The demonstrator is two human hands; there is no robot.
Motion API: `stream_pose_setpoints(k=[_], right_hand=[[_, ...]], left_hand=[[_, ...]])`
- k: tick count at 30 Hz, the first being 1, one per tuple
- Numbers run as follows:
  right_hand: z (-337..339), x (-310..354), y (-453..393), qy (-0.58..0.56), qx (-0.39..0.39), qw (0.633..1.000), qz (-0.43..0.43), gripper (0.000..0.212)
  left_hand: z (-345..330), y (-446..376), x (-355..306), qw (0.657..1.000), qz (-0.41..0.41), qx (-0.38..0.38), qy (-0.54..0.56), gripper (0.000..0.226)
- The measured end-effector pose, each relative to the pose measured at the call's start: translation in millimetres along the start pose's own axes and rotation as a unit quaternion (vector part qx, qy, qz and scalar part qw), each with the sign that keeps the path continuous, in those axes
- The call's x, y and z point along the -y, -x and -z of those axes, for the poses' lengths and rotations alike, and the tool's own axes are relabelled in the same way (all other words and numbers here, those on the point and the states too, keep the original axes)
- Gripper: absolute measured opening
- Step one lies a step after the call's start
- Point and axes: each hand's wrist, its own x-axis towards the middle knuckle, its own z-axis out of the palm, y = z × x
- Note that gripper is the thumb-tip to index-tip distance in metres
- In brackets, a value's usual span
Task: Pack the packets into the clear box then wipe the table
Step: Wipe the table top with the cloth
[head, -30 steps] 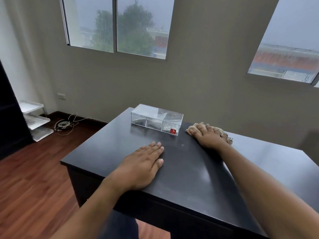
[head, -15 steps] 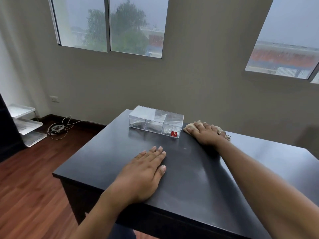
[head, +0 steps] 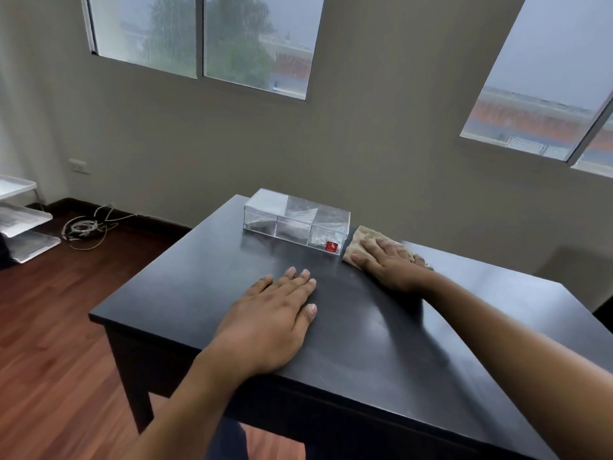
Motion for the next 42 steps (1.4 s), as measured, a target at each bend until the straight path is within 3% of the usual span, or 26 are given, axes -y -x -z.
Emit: stream_pose_setpoints(k=[6, 10, 15, 19, 26, 37, 39, 42], right_hand=[[5.0, 15.7, -23.5, -0.03, -0.018, 0.998, -0.055, 0.083], [-0.9, 20.4, 1.4, 0.012, 0.011, 0.998, -0.059, 0.089], [-16.2, 23.5, 65.3, 0.06, 0.046, 0.997, 0.008, 0.08], [-4.1, 27.4, 62.1, 0.057, 0.054, 0.996, 0.031, 0.081], [-22.8, 43.7, 77.2, 0.006, -0.014, 1.0, 0.017, 0.079], [-45.6, 10.6, 195.9, 0.017, -0.029, 0.993, 0.117, 0.068], [-36.2, -20.0, 185.5, 0.01, -0.02, 0.997, 0.079, 0.067], [-19.5, -53.5, 155.8, -0.031, -0.017, 0.998, -0.044, 0.072]], left_hand=[[0.2, -0.5, 1.0, 1.0, 0.005, -0.025, 0.013, 0.053], [-2.3, -0.6, 1.3, 0.999, 0.005, -0.043, 0.022, 0.051], [-3.5, -2.6, 4.8, 0.998, 0.0, -0.065, 0.026, 0.049], [-6.7, -5.9, 8.8, 0.997, -0.001, -0.072, 0.026, 0.047], [-3.9, -4.0, 6.5, 0.997, -0.011, -0.069, 0.026, 0.043], [0.0, 0.4, 0.0, 0.995, -0.025, -0.086, 0.034, 0.035], [0.2, -0.1, 0.5, 0.996, -0.027, -0.085, 0.031, 0.036], [-0.6, -0.3, 0.3, 0.997, -0.03, -0.075, 0.014, 0.038]])
